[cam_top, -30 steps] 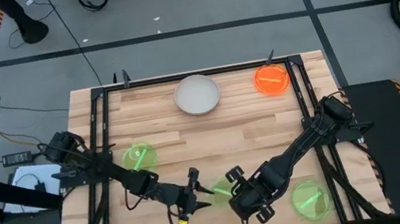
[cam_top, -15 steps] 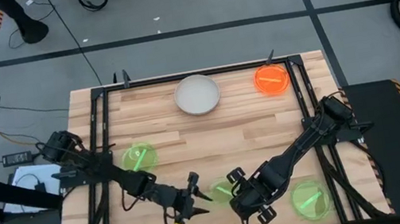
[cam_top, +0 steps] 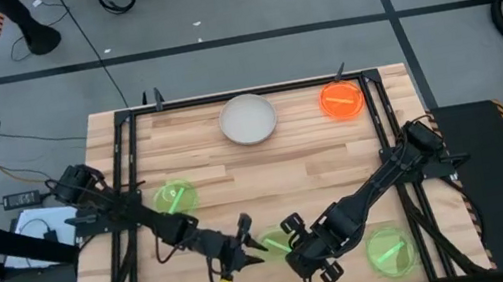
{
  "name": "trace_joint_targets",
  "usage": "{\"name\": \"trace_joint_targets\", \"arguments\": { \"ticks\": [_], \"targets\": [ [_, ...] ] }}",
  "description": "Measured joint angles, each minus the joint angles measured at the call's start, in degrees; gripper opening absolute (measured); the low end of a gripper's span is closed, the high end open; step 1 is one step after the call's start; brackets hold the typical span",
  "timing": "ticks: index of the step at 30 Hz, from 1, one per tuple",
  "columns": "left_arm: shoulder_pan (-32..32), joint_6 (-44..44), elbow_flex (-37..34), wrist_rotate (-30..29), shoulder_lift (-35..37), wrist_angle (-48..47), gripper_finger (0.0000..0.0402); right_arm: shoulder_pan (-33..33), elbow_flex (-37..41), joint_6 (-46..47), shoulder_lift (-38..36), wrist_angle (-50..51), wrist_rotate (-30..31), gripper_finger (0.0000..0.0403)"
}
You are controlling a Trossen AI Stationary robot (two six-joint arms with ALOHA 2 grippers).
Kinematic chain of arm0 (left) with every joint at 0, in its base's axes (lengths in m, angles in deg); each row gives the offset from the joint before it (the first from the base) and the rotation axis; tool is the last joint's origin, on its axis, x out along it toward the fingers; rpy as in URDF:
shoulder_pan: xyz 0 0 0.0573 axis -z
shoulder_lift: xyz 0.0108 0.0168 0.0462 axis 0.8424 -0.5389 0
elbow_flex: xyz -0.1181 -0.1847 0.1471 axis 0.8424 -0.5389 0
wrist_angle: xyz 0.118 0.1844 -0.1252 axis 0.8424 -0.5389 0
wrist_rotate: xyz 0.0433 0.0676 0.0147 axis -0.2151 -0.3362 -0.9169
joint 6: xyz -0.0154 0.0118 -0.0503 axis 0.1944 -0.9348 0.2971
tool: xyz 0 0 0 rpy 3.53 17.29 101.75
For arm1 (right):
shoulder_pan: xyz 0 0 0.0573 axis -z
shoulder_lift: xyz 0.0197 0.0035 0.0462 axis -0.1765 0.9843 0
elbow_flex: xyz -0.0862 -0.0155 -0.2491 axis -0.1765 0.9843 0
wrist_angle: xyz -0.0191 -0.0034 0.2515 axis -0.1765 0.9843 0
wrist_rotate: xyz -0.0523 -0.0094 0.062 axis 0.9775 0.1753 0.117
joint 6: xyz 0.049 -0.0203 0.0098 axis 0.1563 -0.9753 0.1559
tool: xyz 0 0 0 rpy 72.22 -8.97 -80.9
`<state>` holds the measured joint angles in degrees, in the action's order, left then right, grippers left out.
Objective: Stack plastic plates
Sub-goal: Stack the top right green plate on top of the top left green plate
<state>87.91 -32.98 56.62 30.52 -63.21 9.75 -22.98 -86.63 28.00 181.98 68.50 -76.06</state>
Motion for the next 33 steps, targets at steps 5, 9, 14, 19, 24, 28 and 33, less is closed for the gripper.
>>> {"name": "trace_joint_targets", "arguments": {
  "ticks": [5,9,14,19,24,28,33],
  "targets": [
    [0.89,-1.76,0.0,0.08,0.0,0.0,0.0078,0.26,0.0,1.34,0.0,-0.28,0.0,0.0006],
    [0.65,-0.9,0.0,0.27,0.0,-0.14,0.0015,0.59,0.0,2.16,0.0,-0.63,0.0,0.0006],
    [0.53,0.12,0.0,0.52,-0.02,-0.34,0.0007,0.7,0.0,2.4,0.0,-1.29,0.4,0.0015],
    [1.0,-0.05,0.02,-3.18,0.55,-3.58,0.0004,0.63,-0.22,3.28,-0.23,-1.73,1.51,0.0058],
    [2.05,0.16,0.0,-8.58,3.4,-9.84,0.0003,-0.4,-6.35,7.24,-0.51,3.92,3.96,0.0121],
    [3.8,0.84,0.02,-14.83,7.96,-16.97,0.0002,-2.13,-11.96,10.91,-0.57,11.54,9.15,0.0157],
    [6.4,10.42,0.07,-24.8,14.14,-35.05,0.0002,-5.65,-15.32,17.04,-0.59,17.11,14.56,0.0173]
  ]
}}
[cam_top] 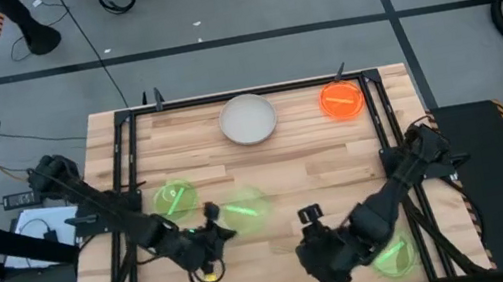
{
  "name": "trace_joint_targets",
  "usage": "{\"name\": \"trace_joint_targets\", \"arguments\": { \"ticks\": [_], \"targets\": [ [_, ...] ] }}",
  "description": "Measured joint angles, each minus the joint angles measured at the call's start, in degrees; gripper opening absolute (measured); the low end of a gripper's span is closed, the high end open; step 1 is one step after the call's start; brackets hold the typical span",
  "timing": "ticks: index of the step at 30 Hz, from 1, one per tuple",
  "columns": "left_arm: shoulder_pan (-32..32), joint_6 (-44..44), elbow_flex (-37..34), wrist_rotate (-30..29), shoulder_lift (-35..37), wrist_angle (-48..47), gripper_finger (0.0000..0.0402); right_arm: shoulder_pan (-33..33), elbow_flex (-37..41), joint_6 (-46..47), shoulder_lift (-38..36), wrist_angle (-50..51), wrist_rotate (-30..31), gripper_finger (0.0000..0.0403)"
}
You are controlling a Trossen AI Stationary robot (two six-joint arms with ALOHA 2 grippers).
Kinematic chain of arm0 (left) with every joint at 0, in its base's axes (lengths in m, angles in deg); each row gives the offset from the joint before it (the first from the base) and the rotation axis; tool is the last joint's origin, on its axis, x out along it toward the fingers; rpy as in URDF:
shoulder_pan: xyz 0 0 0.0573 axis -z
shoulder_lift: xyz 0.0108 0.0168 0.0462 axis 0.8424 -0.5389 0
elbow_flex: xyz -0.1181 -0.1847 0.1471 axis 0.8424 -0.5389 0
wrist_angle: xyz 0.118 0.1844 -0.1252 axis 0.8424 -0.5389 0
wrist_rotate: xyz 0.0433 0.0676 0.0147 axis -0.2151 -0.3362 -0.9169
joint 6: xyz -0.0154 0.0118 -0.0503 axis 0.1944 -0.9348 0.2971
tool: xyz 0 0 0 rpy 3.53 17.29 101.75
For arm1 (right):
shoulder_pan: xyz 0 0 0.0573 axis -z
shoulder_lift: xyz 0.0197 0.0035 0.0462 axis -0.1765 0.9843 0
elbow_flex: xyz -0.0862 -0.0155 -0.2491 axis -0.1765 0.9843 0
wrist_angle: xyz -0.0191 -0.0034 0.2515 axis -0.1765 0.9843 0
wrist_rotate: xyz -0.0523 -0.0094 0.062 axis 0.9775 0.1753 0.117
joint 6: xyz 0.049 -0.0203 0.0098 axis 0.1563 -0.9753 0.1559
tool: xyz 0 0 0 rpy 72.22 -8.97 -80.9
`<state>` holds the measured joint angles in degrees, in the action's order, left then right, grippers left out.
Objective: Stack plastic plates
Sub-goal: Stack the top right green plate on top of the top left green plate
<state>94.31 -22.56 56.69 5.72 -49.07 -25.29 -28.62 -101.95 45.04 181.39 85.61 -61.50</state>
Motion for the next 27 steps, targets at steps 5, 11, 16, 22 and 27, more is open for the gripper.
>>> {"name": "trace_joint_targets", "arguments": {
  "ticks": [5,11,16,22,27],
  "targets": [
    [1.43,21.63,-0.01,-3.89,3.7,-24.52,0.0002,-3.11,-0.13,3.96,0.04,0.69,2.22,0.017],
    [3.45,44.31,-0.04,-3.92,5.71,-45.1,0.0001,-5.32,-0.13,6.36,0.07,0.78,6.4,0.0168],
    [4.25,57.07,-0.04,-3.16,5.83,-54.51,0.0002,-5.35,-0.13,6.39,0.11,0.83,7.07,0.0168],
    [3.89,62.86,-0.05,-1.55,5.75,-58.23,0.0003,-4.9,-0.13,6.41,0.13,0.84,7.15,0.0168],
    [1.27,68.23,-2.99,-0.23,5.73,-58.17,0.0002,-4.91,-0.13,6.41,0.13,0.84,7.92,0.0168]
  ]
}}
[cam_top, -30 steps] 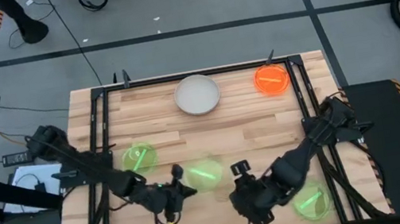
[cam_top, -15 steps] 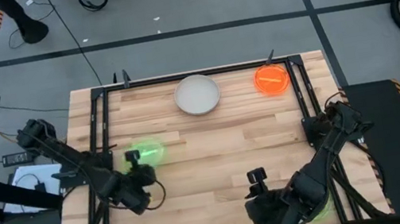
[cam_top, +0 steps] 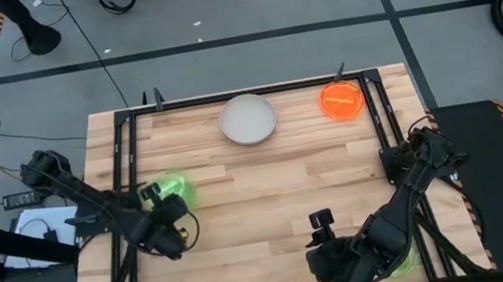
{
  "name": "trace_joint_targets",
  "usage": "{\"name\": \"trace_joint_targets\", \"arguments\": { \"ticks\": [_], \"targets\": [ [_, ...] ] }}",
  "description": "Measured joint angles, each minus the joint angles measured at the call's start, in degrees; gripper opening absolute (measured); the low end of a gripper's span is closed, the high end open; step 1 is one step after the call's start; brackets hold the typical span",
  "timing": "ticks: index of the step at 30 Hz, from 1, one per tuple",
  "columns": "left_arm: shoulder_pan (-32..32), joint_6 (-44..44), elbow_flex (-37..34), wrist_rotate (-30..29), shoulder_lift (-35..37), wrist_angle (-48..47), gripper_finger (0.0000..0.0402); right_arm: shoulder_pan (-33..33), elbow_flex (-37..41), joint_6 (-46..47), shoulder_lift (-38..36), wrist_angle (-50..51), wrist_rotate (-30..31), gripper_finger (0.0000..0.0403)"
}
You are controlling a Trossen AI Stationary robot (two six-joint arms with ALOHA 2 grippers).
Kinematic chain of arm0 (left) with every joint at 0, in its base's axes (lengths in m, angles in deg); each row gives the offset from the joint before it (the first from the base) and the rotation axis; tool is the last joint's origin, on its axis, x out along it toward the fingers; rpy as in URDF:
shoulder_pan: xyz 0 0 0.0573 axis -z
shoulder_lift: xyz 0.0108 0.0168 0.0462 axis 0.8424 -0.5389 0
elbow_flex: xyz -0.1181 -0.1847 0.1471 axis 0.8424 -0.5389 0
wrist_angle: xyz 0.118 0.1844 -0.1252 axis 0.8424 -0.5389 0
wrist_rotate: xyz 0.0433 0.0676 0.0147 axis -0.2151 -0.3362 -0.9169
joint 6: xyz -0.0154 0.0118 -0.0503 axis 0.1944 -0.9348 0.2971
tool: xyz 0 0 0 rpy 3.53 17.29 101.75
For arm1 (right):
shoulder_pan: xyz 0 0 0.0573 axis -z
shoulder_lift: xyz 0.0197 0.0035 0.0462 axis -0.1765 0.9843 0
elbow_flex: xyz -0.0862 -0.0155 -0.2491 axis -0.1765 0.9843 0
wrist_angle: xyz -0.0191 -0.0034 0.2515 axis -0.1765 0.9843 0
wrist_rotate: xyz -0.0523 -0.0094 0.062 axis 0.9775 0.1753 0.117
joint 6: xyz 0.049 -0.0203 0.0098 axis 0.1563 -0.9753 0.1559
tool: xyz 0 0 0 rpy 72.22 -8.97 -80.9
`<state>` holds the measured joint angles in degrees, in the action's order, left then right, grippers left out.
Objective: Stack plastic plates
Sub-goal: Stack the top right green plate on top of the top left green plate
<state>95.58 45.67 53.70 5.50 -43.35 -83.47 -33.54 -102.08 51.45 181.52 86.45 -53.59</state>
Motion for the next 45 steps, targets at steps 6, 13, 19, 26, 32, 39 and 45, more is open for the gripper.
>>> {"name": "trace_joint_targets", "arguments": {
  "ticks": [6,13,19,26,32,39,45],
  "targets": [
    [-1.64,-1.77,-3.37,1.91,-0.05,10.7,0.0002,0.0,0.0,0.0,0.0,0.0,0.02,0.0168],
    [-0.68,-1.83,-3.28,4.26,-0.07,12.22,0.0002,0.0,0.0,0.0,0.02,0.0,0.02,0.0168],
    [-0.34,-1.65,-3.28,6.91,-0.07,12.39,0.0007,0.0,0.0,0.0,0.02,0.0,0.02,0.0168],
    [-0.88,-2.0,-3.28,7.04,-0.09,12.94,0.0017,0.01,0.0,0.22,0.02,-0.03,0.02,0.0168],
    [-2.6,-2.0,-5.99,7.03,-0.1,15.55,0.0019,0.0,0.0,0.2,0.02,-0.55,0.02,0.0168],
    [-4.88,-3.4,-7.35,6.15,-0.13,16.98,0.0021,0.09,0.02,0.0,0.04,-1.36,-0.01,0.0168],
    [-7.62,-7.04,-7.35,6.12,-0.13,20.09,0.0061,0.44,0.02,0.15,0.05,-1.63,-0.01,0.0168]
  ]
}}
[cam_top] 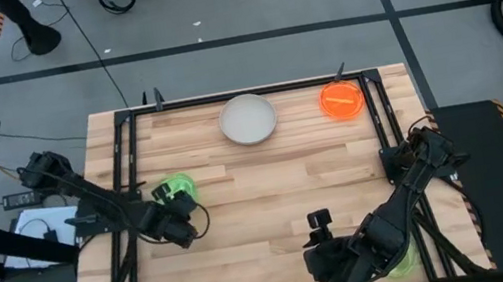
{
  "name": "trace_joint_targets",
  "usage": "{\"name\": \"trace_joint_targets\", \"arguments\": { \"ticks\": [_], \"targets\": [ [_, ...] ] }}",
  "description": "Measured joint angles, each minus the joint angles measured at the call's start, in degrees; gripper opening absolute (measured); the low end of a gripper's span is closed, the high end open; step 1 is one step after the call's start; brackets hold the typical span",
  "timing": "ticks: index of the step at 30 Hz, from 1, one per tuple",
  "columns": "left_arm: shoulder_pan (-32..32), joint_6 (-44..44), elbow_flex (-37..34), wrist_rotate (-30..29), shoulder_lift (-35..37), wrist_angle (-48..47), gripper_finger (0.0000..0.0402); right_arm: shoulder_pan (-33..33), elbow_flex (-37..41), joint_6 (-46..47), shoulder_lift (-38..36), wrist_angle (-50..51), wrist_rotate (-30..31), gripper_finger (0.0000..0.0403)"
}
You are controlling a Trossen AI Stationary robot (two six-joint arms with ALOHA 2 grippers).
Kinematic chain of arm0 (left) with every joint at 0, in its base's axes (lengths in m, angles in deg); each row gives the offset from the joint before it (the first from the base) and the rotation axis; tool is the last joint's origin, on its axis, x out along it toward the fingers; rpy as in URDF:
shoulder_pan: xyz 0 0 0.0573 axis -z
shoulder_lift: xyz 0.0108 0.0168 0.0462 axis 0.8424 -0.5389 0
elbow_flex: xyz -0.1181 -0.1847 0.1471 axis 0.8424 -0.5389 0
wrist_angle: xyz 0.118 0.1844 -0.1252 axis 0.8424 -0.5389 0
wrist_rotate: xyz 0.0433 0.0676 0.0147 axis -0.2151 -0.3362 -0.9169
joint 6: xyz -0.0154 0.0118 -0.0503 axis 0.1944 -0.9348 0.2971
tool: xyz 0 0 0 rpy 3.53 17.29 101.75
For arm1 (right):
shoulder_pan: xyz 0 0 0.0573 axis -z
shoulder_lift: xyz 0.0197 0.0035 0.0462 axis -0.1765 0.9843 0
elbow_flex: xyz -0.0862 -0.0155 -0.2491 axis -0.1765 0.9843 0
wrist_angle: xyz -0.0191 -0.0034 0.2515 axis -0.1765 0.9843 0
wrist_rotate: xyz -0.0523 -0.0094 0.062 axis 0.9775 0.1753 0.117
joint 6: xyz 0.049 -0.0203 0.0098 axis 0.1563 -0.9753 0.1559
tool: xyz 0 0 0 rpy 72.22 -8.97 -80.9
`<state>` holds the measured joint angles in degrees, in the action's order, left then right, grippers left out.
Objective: Stack plastic plates
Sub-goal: Stack the top right green plate on top of the top left green plate, then stack the bottom green plate on top of the top green plate
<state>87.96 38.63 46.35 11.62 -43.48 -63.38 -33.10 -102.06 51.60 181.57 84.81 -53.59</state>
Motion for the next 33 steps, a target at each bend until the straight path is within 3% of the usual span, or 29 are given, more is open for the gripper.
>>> {"name": "trace_joint_targets", "arguments": {
  "ticks": [9,16,23,27,33],
  "targets": [
    [-2.81,-2.48,0.4,1.42,0.0,-1.3,0.0165,0.22,2.54,-0.14,0.56,-3.94,-0.37,0.0168],
    [-2.72,-2.53,5.62,2.82,0.04,-5.12,0.0212,1.37,7.02,1.91,0.58,-7.79,-2.75,0.0168],
    [-1.17,-3.09,12.88,10.27,0.08,-6.27,0.0246,1.81,10.78,8.81,0.5,-7.94,-9.61,0.0168],
    [2.42,-7.18,13.55,7.12,0.09,6.18,0.0244,0.45,13.09,15.08,0.5,-7.89,-14.72,0.0168],
    [7.07,-18.19,13.5,-3.59,-0.95,26.68,0.0239,-4.2,16.65,31.87,0.5,-7.89,-18.47,0.0163]
  ]
}}
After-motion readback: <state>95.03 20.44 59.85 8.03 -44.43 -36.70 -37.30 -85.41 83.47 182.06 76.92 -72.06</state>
